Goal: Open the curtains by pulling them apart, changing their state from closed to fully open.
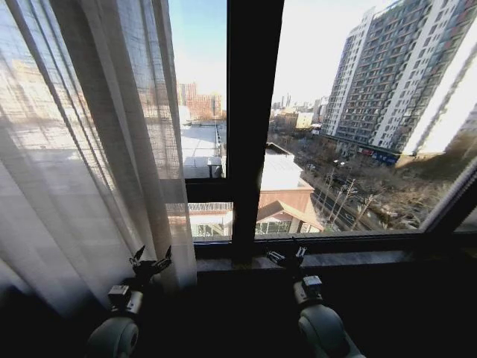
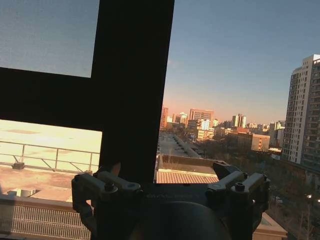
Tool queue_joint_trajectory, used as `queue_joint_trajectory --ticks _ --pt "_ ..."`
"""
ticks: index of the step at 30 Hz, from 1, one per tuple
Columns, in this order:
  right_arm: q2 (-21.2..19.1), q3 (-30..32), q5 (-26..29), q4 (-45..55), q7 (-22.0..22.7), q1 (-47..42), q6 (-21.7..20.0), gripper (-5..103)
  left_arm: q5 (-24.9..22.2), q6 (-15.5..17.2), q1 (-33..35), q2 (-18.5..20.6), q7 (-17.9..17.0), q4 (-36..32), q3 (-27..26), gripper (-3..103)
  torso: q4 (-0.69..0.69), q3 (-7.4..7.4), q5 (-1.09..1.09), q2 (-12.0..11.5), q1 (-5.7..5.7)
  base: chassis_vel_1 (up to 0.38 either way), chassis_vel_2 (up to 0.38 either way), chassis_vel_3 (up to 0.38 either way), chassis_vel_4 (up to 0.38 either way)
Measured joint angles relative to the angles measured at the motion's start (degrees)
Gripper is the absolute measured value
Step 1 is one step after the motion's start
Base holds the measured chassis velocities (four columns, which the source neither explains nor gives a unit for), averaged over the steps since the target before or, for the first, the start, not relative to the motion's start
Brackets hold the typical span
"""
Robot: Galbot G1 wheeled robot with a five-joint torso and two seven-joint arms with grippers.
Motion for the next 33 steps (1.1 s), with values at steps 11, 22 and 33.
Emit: queue_joint_trajectory --ticks 11,22,33 --pt "0.58 0.59 0.06 -2.14 -0.03 1.32 1.25 100 -0.87 2.75 -8.04 3.4 -3.78 4.38 3.34 100 -0.01 0.0 0.0 0.0 0.0 0.0 0.0 0.0 0.0" --pt "0.49 0.59 0.25 -2.73 -0.05 4.24 0.68 100 -4.46 3.71 -13.65 9.04 -4.28 9.17 3.9 100 0.0 -0.01 0.01 0.0 -0.01 0.0 0.0 0.0 0.0" --pt "0.2 1.92 0.27 -2.15 0.15 4.87 0.42 100 -6.43 5.86 -21.27 8.96 -3.33 13.6 10.33 85 -0.02 -0.01 0.02 0.0 -0.01 0.0 0.0 0.0 0.0"
